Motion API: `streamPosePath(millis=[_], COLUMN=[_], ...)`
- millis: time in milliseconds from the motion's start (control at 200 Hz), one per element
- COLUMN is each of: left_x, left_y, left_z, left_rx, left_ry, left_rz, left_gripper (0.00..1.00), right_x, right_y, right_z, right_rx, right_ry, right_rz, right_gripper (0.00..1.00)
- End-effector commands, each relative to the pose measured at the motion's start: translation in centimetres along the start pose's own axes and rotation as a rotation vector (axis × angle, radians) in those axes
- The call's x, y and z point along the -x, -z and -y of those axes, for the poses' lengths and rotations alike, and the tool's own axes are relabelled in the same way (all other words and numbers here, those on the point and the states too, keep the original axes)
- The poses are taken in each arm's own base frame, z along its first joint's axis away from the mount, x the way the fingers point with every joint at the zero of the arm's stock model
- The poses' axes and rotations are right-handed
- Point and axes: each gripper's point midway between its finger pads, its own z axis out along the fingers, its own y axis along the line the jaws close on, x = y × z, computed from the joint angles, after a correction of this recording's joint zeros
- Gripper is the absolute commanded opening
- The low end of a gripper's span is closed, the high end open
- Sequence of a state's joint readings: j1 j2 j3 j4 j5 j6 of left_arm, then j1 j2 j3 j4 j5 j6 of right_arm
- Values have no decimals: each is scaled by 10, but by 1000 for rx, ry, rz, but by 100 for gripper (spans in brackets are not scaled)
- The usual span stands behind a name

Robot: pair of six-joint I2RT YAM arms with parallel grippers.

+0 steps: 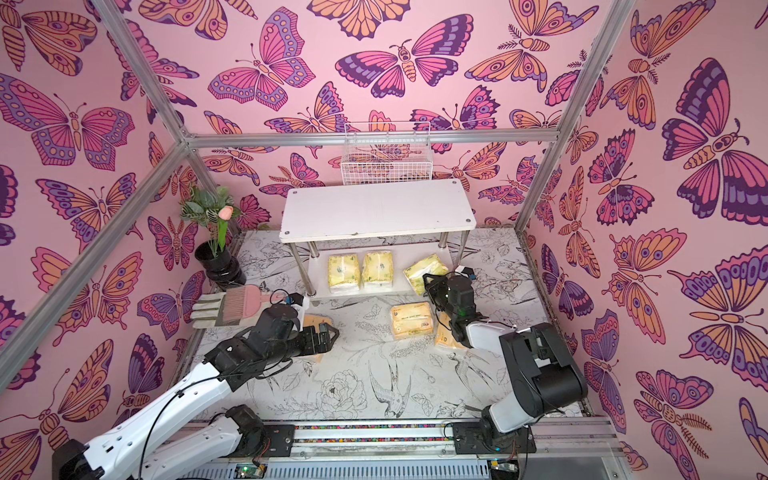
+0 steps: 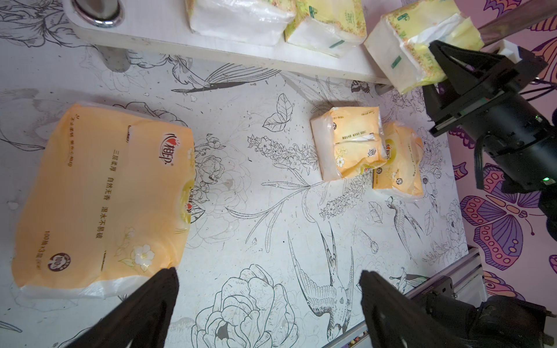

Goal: Place the tissue boxes on the shelf by color
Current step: Place a box of tissues on the shelf.

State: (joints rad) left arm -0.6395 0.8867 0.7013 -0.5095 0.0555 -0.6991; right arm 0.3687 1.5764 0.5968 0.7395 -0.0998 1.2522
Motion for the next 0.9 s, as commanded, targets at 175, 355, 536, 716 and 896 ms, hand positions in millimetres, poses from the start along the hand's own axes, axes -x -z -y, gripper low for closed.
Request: streamPosePath(millis=[175,355,536,716,896], left_x=[-9,-10,-9,-8,-8], left_y=[-3,-3,-4,-3,-3], left_z=[-7,-8,-7,-5,-4], left_rx=[12,13,9,2,0], left_ry=[14,18,19,15,11], left_rz=[-27,-27,-28,-24,-23], left_gripper=[100,100,100,100,100], right_x=[0,-2,-6,-8,-12], right_y=[-26,-19,-2,30,53], right_z=[-4,1,5,0,-1], right_rx=[24,0,-40,-68,-97], right_ry=[-36,-17,13,69,113], right_rz=[23,20,3,-15,-44], right_gripper=[27,63,81,87,89])
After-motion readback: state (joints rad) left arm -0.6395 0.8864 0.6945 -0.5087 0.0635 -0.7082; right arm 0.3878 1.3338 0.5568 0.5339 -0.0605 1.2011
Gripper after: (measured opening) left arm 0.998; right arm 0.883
